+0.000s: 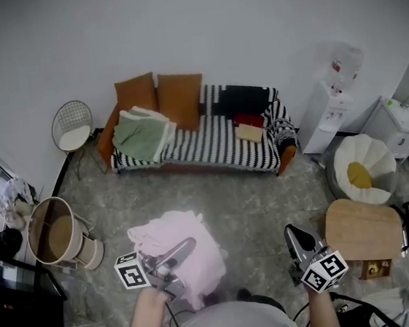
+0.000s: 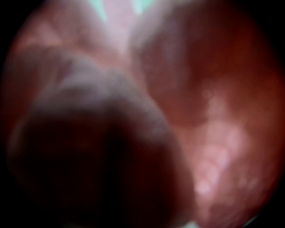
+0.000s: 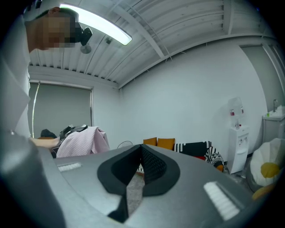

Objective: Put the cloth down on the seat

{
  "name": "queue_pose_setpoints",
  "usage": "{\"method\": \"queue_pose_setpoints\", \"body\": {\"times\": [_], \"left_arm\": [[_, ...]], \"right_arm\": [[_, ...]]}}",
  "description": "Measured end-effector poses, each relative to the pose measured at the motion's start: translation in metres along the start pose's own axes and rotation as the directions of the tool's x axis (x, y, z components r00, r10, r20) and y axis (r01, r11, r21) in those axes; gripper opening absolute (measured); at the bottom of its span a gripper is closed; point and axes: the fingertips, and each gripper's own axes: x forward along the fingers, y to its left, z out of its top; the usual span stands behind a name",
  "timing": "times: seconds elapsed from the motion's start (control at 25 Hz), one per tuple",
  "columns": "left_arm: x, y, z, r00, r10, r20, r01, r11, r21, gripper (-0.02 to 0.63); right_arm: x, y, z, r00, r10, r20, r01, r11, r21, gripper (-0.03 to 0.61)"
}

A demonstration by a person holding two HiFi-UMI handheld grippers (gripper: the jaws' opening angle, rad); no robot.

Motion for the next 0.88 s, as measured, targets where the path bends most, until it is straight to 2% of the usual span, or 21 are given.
{"method": "queue_pose_setpoints", "body": {"times": [0.24,0.52,0.88], "left_arm": [[-0.011,0.005,0.004,0.999,0.002,-0.044,-0.002,1.0,0.0,0.098],[-0.015,0.011,0.012,0.998,0.0,-0.067,0.0,1.0,0.001,0.098],[-0.017,0.021,0.009,0.996,0.016,-0.084,-0.014,1.0,0.018,0.098]], "right_arm": [[0.009,0.011,-0.004,1.0,-0.01,-0.002,0.01,1.0,0.005,-0.005],[0.021,0.028,-0.016,0.998,0.01,-0.06,-0.011,0.999,-0.03,-0.005],[0.033,0.018,-0.024,0.999,0.007,-0.053,-0.007,1.0,-0.003,-0.005]]}}
